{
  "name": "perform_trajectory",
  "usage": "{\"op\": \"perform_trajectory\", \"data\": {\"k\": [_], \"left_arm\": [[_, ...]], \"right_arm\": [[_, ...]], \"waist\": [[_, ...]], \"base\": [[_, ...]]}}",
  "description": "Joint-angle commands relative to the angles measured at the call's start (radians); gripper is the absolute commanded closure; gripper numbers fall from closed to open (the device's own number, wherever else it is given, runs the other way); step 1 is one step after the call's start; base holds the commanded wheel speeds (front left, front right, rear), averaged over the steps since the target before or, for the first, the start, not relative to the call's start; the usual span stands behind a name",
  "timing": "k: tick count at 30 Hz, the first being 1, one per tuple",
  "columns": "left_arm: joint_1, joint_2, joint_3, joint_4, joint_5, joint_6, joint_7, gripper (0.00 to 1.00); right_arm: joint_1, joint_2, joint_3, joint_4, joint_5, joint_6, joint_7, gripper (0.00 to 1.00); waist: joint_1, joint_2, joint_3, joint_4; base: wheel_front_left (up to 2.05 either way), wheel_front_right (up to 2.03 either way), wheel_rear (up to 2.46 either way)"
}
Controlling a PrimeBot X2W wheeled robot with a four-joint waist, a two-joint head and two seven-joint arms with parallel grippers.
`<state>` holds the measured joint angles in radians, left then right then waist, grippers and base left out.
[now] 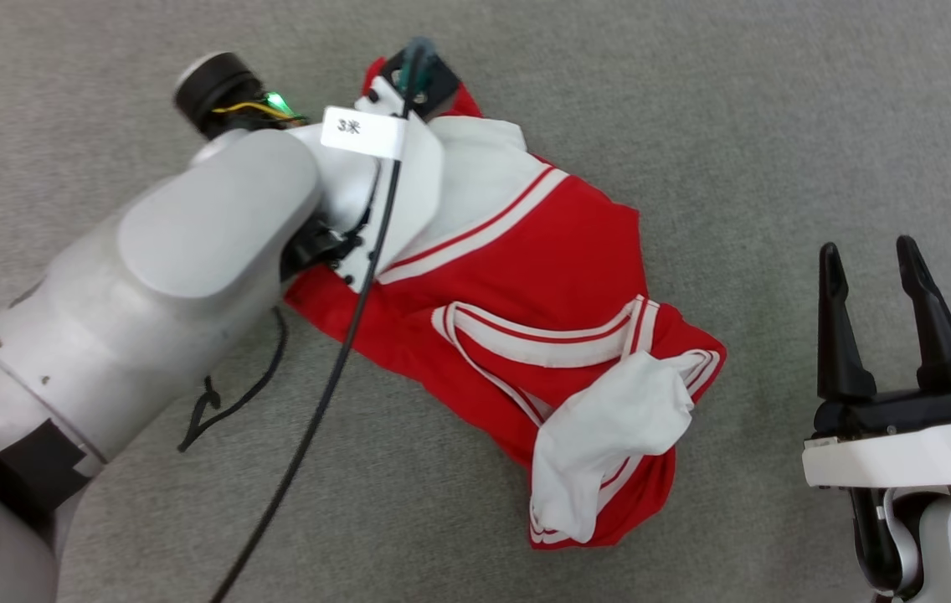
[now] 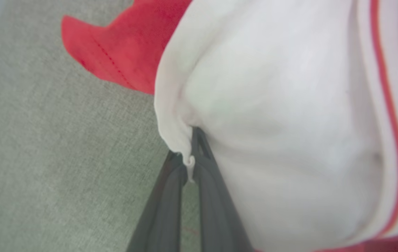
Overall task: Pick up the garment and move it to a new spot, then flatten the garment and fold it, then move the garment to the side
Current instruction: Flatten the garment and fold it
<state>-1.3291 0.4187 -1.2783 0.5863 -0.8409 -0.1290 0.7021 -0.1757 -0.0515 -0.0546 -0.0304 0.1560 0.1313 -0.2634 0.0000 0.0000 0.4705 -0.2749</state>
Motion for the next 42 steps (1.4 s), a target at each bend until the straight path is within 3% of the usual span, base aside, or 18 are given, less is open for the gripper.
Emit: {"op": "perform_trajectory", "data": {"k": [1, 7, 13, 19, 29, 35, 42], "left_arm": [[-0.015, -0.015, -0.002, -0.011, 0.004, -0.001, -0.049, 1.0], [-0.047, -0.022, 0.007, -0.047, -0.012, 0.0, -0.258, 1.0], [-0.015, 0.033, 0.028, -0.09, -0.036, 0.0, -0.394, 1.0], [0.054, 0.136, 0.049, -0.145, -0.057, 0.033, -0.442, 1.0], [0.29, 0.367, 0.088, -0.219, -0.176, 0.149, -0.477, 1.0], [0.411, 0.438, 0.103, -0.172, -0.264, 0.18, -0.489, 1.0], [0.534, 0.436, 0.122, -0.028, -0.38, 0.171, -0.499, 1.0]], "right_arm": [[0.016, 0.003, -0.005, 0.001, -0.007, -0.001, -0.002, 0.0], [0.053, 0.002, -0.016, 0.003, -0.042, -0.001, -0.002, 0.0], [0.104, 0.002, -0.028, 0.007, -0.065, -0.001, -0.002, 0.0], [0.139, 0.002, -0.032, 0.004, -0.077, -0.001, -0.002, 0.0], [0.154, 0.002, -0.04, -0.002, -0.083, -0.001, -0.002, 0.0], [0.145, 0.002, -0.039, -0.006, -0.088, -0.001, -0.002, 0.0], [0.13, 0.002, -0.032, -0.005, -0.098, -0.001, -0.002, 0.0]], "waist": [[0.0, 0.0, -0.037, 0.034], [0.0, 0.0, -0.123, 0.11], [0.0, 0.0, -0.208, 0.2], [0.0, 0.0, -0.254, 0.269], [0.0, 0.0, -0.265, 0.329], [0.0, 0.0, -0.252, 0.335], [0.0, 0.0, -0.233, 0.315]], "base": [[0.0, 0.0, 0.0], [0.0, 0.0, 0.0], [0.0, 0.0, 0.0], [0.0, 0.0, 0.0], [0.0, 0.0, 0.0], [0.0, 0.0, 0.0], [0.0, 0.0, 0.0]]}}
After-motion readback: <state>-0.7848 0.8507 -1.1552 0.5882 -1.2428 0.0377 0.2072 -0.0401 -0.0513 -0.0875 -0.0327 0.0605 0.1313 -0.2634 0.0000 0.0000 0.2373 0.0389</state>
